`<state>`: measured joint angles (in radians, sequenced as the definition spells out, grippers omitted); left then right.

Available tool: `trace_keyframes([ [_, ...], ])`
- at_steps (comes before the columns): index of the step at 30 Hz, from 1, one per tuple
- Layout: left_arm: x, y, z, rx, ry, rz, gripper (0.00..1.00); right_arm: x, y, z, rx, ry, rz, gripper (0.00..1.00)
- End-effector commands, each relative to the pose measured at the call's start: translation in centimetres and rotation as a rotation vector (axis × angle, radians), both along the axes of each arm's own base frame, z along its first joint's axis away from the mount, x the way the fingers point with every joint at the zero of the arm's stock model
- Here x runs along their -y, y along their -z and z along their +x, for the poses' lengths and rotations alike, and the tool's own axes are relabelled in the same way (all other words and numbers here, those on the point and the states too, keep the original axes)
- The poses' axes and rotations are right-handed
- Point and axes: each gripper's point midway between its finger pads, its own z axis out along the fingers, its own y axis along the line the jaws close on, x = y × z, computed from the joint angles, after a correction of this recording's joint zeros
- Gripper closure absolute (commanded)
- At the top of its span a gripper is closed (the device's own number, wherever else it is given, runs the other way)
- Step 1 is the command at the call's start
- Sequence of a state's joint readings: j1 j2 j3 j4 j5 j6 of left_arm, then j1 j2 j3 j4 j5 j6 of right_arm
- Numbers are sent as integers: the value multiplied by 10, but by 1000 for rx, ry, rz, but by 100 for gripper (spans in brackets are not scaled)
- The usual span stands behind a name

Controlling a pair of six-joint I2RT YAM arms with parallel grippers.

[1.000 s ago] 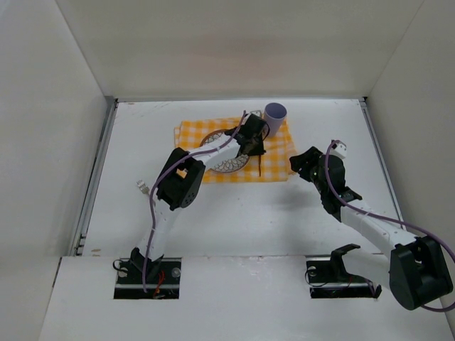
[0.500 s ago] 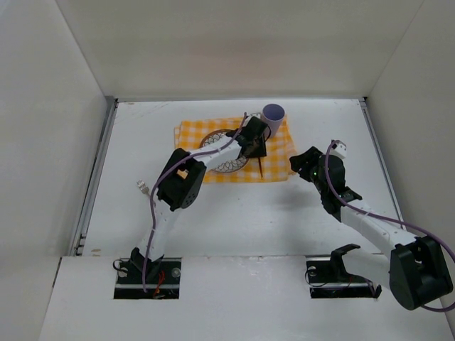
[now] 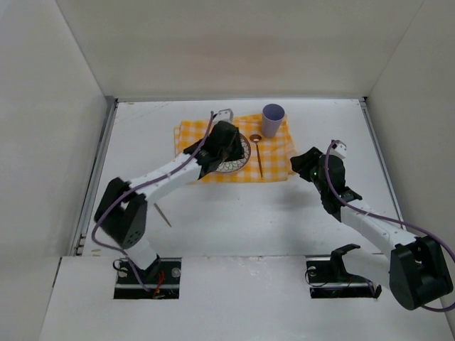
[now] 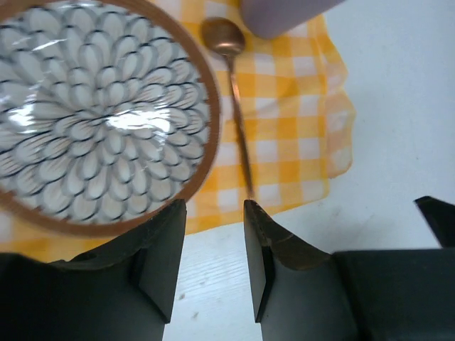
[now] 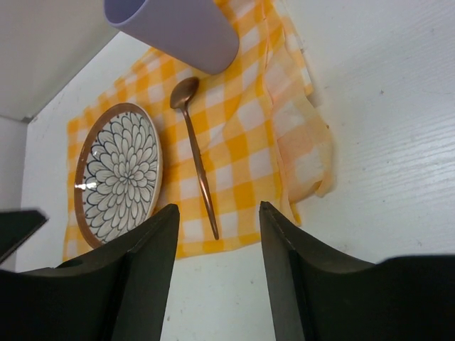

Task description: Set the dinner table for one person

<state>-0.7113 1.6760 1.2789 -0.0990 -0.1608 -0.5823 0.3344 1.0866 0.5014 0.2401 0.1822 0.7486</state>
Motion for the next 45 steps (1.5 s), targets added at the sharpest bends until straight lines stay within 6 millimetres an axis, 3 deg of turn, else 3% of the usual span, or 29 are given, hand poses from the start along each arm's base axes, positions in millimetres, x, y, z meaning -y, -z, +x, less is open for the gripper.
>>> trace_keyframes([
  [1, -70, 5, -20, 41, -193, 44, 65, -3, -26, 7, 80, -3, 31, 51],
  [2, -90, 8, -27, 45, -252, 53, 65, -6, -28, 7, 83, -12, 32, 58],
  [4, -149, 21, -48, 44, -433, 82, 65, -9, -30, 6, 88, -26, 30, 69],
  [8, -242, 53, -94, -60, -741, 125, 65, -14, -31, 5, 88, -38, 30, 74],
  [12, -293, 82, -126, -156, -919, 161, 65, -14, -33, 5, 95, -39, 30, 70],
  [15, -304, 99, -135, -198, -965, 172, 65, -15, -29, 5, 85, -44, 26, 68],
  [20, -302, 122, -131, -253, -957, 190, 66, -15, -29, 6, 87, -43, 18, 66],
  [32, -311, 150, -145, -331, -1001, 147, 69, -16, -26, 7, 78, -47, 13, 65],
  [35, -308, 163, -144, -360, -989, 110, 77, -15, -27, 7, 80, -44, 12, 65],
  [37, -307, 168, -142, -372, -978, 91, 90, -15, -26, 7, 78, -44, 8, 65],
  [39, -308, 167, -142, -373, -973, 94, 96, -15, -24, 8, 73, -42, 6, 65],
  [41, -307, 154, -135, -329, -947, 100, 99, -14, -22, 8, 69, -41, 4, 65],
  [45, -297, 103, -107, -202, -812, 185, 99, -15, -22, 9, 66, -42, 3, 65],
])
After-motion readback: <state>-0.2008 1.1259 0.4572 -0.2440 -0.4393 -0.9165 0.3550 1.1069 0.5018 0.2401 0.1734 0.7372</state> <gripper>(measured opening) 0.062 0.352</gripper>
